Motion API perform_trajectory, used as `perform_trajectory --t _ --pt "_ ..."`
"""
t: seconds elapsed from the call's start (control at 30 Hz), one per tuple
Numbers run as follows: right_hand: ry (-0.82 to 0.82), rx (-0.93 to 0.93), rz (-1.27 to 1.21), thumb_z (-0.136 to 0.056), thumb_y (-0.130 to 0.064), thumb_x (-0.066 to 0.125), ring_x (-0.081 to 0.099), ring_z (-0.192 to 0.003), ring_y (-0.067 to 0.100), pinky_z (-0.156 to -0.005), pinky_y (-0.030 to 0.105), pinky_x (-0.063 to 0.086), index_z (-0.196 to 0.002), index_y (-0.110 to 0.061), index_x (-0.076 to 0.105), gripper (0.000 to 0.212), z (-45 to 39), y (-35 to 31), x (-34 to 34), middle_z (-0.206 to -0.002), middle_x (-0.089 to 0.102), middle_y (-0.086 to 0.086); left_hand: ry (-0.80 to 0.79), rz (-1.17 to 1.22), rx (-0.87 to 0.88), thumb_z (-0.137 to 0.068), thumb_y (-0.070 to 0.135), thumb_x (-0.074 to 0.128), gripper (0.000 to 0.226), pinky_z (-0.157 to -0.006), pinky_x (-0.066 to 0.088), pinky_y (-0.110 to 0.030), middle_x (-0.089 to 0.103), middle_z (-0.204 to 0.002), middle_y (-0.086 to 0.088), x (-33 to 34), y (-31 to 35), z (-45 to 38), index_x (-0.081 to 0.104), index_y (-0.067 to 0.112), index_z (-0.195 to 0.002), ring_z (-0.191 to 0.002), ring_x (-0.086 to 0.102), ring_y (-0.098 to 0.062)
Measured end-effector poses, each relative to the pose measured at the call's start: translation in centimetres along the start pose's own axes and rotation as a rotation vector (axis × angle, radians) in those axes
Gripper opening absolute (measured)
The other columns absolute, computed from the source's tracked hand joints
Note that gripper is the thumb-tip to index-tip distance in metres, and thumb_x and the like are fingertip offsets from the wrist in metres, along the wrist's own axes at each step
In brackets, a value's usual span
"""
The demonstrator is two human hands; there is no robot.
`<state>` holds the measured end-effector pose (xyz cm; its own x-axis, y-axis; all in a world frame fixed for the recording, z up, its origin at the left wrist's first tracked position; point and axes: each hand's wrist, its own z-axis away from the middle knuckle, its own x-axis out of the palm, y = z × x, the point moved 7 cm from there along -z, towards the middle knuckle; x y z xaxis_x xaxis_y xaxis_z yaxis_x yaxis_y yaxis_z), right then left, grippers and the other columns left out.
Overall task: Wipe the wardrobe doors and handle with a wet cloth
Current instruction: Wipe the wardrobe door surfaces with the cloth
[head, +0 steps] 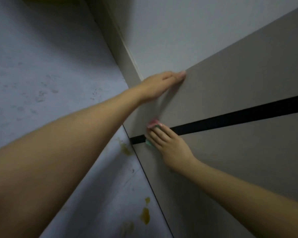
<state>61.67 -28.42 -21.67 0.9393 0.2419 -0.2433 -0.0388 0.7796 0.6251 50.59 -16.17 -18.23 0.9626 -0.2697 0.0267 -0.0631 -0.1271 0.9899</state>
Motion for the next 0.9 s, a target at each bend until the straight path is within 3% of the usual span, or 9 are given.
perform_trajectory --t 0.07,0.17,0.27,0.33,0.4,0.57,0.7,0.77,0.9 --pt "0.032 0.061 0.047 -0.101 -0.030 0.017 -0.018 -0.144 0.034 -0.103 0.049 -0.027 -0.150 -0.007 -0.009 0.060 -3.0 0.8 -1.6 -0.158 -0.014 0.012 -0.052 0.000 -0.028 -0.087 0.068 0.030 0.066 -0.101 0.038 -0.032 0.060 -0.121 -0.001 0.3 -0.1 -0.6 0.060 0.017 -0.116 -0.113 0.054 -0.017" --pt "0.088 0.141 0.056 -0.102 -0.031 0.020 -0.017 -0.145 0.032 -0.099 0.049 -0.027 -0.149 -0.007 -0.011 0.062 -6.1 1.2 -3.0 -0.159 -0.013 0.011 0.004 0.055 -0.038 -0.076 0.076 0.029 0.076 -0.090 0.042 -0.032 0.063 -0.109 -0.004 0.5 -1.0 -0.6 0.061 0.014 -0.105 -0.101 0.058 -0.017" --pt "0.063 0.067 0.105 -0.101 -0.033 0.019 -0.016 -0.144 0.038 -0.103 0.053 -0.025 -0.148 -0.004 -0.010 0.063 -4.8 -1.2 -1.1 -0.158 -0.011 0.018 -0.012 0.044 -0.026 -0.065 0.092 0.024 0.092 -0.083 0.043 -0.031 0.063 -0.105 -0.002 0.4 -0.5 -0.4 0.060 0.016 -0.102 -0.097 0.059 -0.015" --pt "-0.007 -0.040 0.141 -0.101 -0.033 0.017 -0.016 -0.143 0.037 -0.104 0.051 -0.025 -0.144 -0.004 -0.017 0.062 -2.8 -3.0 0.9 -0.158 -0.013 0.017 -0.032 0.029 -0.016 -0.046 0.102 0.016 0.113 -0.087 0.044 -0.031 0.063 -0.106 -0.003 0.2 -0.1 -0.4 0.059 0.015 -0.104 -0.098 0.059 -0.016" --pt "-0.051 -0.098 0.156 -0.102 -0.034 0.016 -0.017 -0.144 0.034 -0.101 0.049 -0.026 -0.141 -0.003 -0.021 0.062 -2.0 -3.3 1.4 -0.158 -0.015 0.014 -0.045 0.018 -0.012 -0.038 0.104 0.013 0.120 -0.091 0.044 -0.033 0.063 -0.107 -0.003 0.3 -0.1 -0.3 0.059 0.016 -0.106 -0.100 0.059 -0.017" --pt "0.029 0.027 0.091 -0.102 -0.031 0.020 -0.013 -0.145 0.032 -0.107 0.045 -0.022 -0.150 -0.005 -0.009 0.061 -6.5 -0.5 -2.0 -0.159 -0.010 0.012 -0.033 0.009 -0.010 -0.034 0.104 0.014 0.124 -0.097 0.044 -0.038 0.063 -0.110 -0.005 0.2 -0.3 -0.5 0.057 0.014 -0.108 -0.105 0.059 -0.020" --pt "0.088 0.109 -0.037 -0.103 -0.025 0.020 -0.008 -0.147 0.028 -0.116 0.042 -0.008 -0.150 -0.003 -0.007 0.059 -9.4 -0.4 -3.3 -0.160 -0.005 0.010 -0.066 -0.019 -0.011 -0.036 0.104 0.013 0.126 -0.098 0.043 -0.037 0.062 -0.112 -0.002 0.4 0.0 -0.6 0.058 0.014 -0.111 -0.106 0.059 -0.017" --pt "0.136 0.091 -0.025 -0.100 -0.027 0.024 -0.009 -0.146 0.033 -0.113 0.045 -0.015 -0.151 -0.002 -0.005 0.063 -8.9 -2.8 -1.6 -0.160 -0.004 0.013 -0.068 -0.032 -0.033 -0.042 0.103 0.012 0.123 -0.096 0.043 -0.032 0.061 -0.113 -0.002 0.1 0.0 -0.4 0.058 0.014 -0.112 -0.106 0.058 -0.016" --pt "-0.045 -0.130 0.139 -0.101 -0.036 0.021 -0.014 -0.145 0.033 -0.096 0.052 -0.028 -0.148 -0.004 -0.011 0.065 -3.5 -8.5 4.3 -0.159 -0.010 0.013 -0.049 -0.029 -0.048 -0.079 0.074 0.020 0.080 -0.091 0.041 -0.034 0.060 -0.110 -0.003 0.5 -0.5 -0.5 0.058 0.011 -0.108 -0.101 0.056 -0.017"
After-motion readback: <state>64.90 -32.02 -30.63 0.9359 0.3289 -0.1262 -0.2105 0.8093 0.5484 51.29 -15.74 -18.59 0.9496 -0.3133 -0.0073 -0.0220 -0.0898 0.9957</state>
